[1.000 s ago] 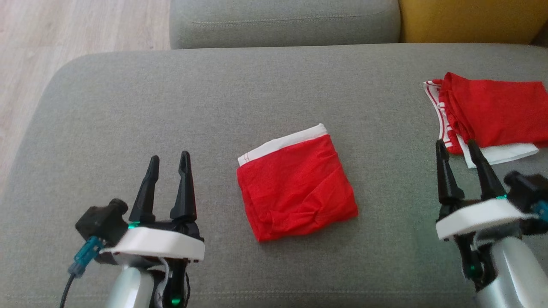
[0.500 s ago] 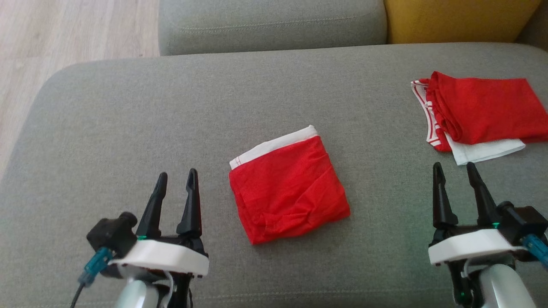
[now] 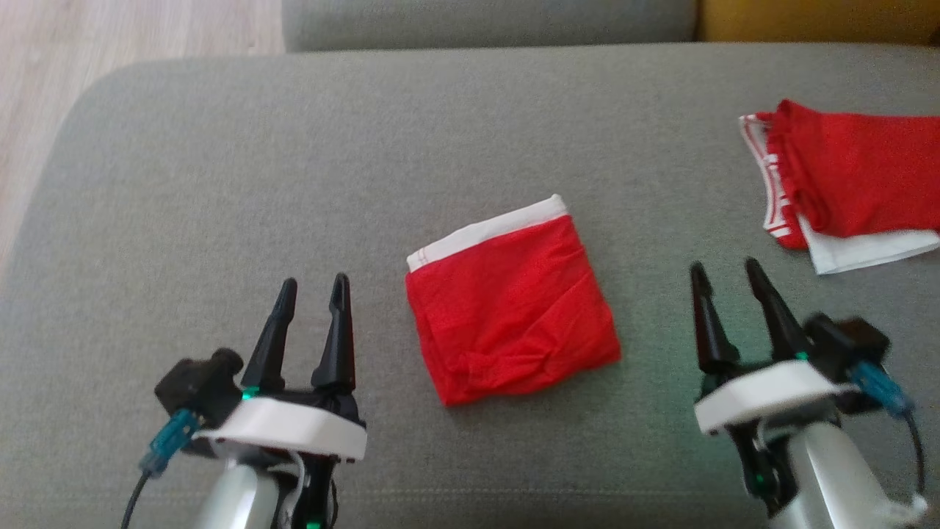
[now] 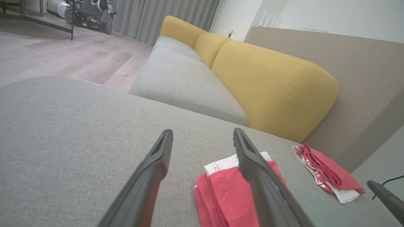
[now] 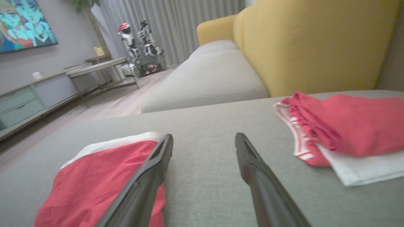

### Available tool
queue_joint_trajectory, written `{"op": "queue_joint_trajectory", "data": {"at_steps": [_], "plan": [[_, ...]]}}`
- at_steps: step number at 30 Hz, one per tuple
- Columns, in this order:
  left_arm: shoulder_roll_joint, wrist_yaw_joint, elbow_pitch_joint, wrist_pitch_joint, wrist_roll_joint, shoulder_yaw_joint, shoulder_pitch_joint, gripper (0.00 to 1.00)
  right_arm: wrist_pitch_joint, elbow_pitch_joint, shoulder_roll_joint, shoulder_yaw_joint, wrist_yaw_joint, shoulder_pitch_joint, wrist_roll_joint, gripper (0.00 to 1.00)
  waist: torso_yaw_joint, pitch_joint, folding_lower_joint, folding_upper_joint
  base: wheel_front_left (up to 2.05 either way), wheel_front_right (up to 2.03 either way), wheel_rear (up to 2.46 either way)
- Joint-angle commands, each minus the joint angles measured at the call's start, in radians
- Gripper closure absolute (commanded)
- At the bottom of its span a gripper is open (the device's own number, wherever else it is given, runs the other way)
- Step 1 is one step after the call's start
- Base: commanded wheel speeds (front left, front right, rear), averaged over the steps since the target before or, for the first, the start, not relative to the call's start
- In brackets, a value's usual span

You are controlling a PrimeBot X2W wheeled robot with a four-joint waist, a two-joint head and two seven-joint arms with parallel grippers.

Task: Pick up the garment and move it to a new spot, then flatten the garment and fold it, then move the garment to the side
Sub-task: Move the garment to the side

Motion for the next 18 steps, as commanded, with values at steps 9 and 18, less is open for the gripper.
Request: {"op": "queue_joint_trajectory", "data": {"at_steps": [9,18], "plan": [[0.003,-0.006,-0.029,-0.012,-0.004,0.000,-0.096,0.00,0.129,0.116,-0.044,0.158,0.007,-0.171,0.163,0.00,0.089,0.092,0.0000,0.0000,0.00,0.00,0.00],[0.003,-0.001,-0.025,-0.012,-0.008,-0.007,-0.107,0.00,0.221,0.258,-0.068,0.232,0.007,-0.226,0.310,0.00,0.145,0.099,0.0000,0.0000,0.00,0.00,0.00]]}}
